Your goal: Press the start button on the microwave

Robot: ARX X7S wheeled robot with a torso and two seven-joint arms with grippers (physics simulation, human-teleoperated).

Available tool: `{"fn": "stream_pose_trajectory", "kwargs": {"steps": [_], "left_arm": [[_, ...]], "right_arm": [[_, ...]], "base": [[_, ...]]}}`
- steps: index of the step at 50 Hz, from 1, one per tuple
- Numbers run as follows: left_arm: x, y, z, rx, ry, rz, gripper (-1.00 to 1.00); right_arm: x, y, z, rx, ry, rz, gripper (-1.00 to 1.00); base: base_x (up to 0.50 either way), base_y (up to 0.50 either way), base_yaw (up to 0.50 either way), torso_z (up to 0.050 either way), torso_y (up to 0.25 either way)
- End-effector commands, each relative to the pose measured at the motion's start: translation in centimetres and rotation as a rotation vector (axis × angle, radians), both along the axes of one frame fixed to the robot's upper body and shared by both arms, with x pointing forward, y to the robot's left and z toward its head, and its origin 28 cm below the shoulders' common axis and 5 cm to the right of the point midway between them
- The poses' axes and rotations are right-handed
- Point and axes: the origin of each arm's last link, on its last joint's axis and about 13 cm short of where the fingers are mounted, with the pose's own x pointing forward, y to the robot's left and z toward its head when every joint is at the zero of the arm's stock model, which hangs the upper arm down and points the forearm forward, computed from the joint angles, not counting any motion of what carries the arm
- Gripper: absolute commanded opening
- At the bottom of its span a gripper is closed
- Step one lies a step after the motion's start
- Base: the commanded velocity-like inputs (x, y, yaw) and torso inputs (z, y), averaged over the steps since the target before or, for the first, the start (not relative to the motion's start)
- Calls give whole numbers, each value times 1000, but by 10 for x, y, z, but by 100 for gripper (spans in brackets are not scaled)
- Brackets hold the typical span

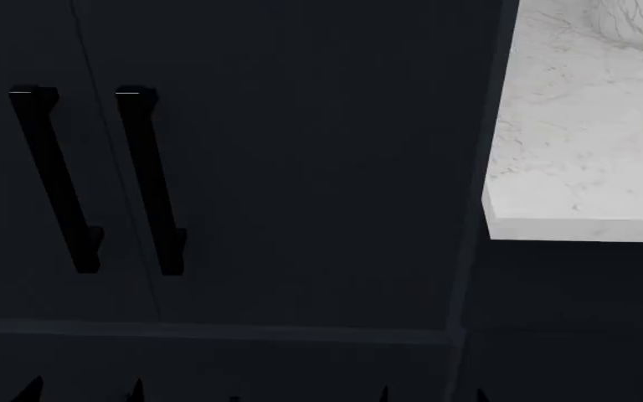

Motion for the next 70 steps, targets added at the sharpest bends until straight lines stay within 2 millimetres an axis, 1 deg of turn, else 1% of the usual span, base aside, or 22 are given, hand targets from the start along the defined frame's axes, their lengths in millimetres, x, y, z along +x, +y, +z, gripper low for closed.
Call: {"fn": "stream_pose_trajectory", "kwargs": {"steps": [1,5,22,23,44,70], "left_arm": [[1,0,-1,0,0,0,100],[0,1,2,5,-11,2,100],[0,1,1,16,-15,-1,100],[18,3,-11,100,148,-23,100],[18,4,-10,106,124,-4,100],[18,4,-9,97,123,-8,100]], "right_arm": [[1,0,-1,0,0,0,100],[-1,1,-1,-1,1,2,100],[-2,0,-3,-2,2,-3,100],[12,14,-7,-31,-72,79,100],[12,15,-2,-24,-110,107,100],[11,14,0,-9,-118,108,100]], "base": [[0,0,0,0,0],[0,0,0,0,0],[0,0,0,0,0],[0,0,0,0,0],[0,0,0,0,0],[251,0,0,0,0]]}}
